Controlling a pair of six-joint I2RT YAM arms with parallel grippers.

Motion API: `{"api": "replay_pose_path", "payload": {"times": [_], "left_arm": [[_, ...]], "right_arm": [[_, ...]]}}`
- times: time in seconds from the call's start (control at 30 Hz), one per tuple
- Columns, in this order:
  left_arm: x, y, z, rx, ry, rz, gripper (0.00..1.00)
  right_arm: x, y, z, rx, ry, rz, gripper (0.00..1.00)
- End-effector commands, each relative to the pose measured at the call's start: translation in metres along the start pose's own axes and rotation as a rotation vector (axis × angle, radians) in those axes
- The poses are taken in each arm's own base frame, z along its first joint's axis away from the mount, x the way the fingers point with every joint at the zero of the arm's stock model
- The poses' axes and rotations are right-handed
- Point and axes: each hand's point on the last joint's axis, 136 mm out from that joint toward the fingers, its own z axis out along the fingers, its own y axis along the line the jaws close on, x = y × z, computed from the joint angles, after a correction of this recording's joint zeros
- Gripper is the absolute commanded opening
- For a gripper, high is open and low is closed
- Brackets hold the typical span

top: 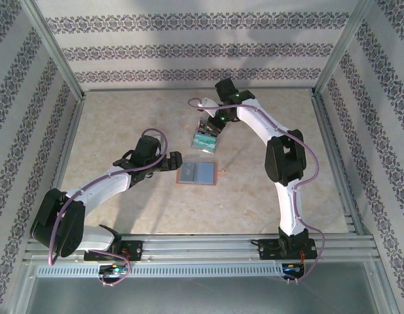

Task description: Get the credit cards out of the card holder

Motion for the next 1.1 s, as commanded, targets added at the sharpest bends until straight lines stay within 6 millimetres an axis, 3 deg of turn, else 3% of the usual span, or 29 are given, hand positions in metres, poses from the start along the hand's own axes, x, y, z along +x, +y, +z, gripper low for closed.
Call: {"api": "replay_pose_path", "payload": {"times": [0.0, 0.57, 0.8, 1.07], "left_arm": [[-0.004, 0.007, -0.008, -0.024, -0.012, 0.012, 0.99], [-0.004, 0.009, -0.008, -0.018, -0.013, 0.005, 0.99], [-0.005, 0.009, -0.008, -0.018, -0.015, 0.005, 0.99], [-0.004, 0.009, -0.007, -0.016, -0.011, 0.001, 0.99]], "right_arm": [[0.003, -0.004, 0.002, -0.008, 0.018, -0.014, 0.0], [0.006, -0.017, 0.016, 0.043, 0.074, -0.061, 0.04], [0.014, -0.014, 0.025, 0.025, 0.105, -0.061, 0.1], [0.016, -0.01, 0.032, 0.031, 0.128, -0.081, 0.1]]}}
